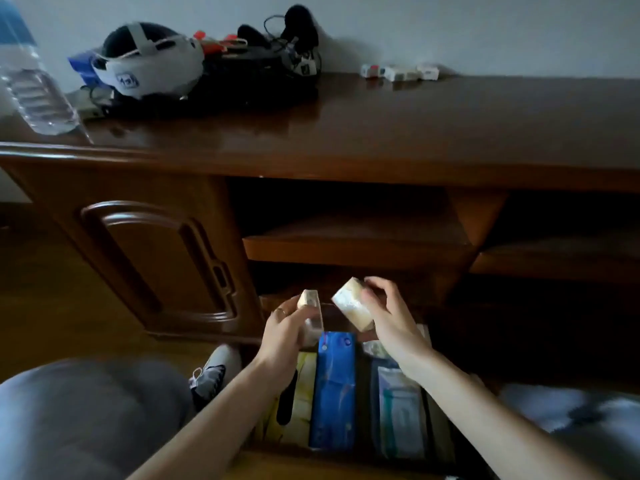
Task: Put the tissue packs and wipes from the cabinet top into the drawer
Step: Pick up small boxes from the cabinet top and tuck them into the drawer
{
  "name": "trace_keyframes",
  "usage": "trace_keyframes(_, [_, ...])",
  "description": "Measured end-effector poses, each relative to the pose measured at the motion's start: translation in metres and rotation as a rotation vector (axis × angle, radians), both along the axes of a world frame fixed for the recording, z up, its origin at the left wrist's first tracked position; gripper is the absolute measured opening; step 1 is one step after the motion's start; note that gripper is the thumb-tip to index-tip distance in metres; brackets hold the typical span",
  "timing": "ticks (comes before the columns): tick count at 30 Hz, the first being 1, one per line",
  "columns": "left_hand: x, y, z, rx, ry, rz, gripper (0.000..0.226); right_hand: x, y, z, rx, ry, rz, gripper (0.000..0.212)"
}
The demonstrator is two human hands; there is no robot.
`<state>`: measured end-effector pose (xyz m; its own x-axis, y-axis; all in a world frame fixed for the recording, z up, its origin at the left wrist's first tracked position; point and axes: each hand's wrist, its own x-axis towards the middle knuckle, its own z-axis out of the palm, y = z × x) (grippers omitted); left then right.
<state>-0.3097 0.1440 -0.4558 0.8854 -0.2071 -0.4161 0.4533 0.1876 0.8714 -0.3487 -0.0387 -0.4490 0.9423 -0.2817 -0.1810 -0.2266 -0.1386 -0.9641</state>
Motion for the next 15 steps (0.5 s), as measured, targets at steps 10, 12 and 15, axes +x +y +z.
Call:
trace_keyframes(10, [-0.013, 0.02, -0.077, 0.008, 0.296, 0.062, 0.065, -0.016, 0.034, -0.097, -0.014, 0.286, 0.167, 0.041])
trace_keyframes(12, [-0.015, 0.021, -0.085, -0.004, 0.332, 0.058, 0.058, -0.021, 0.036, -0.101, -0.076, 0.294, 0.224, 0.034])
trace_keyframes(15, [-0.016, 0.022, -0.091, -0.029, 0.363, 0.069, 0.057, -0.028, 0.044, -0.107, -0.16, 0.258, 0.293, 0.027])
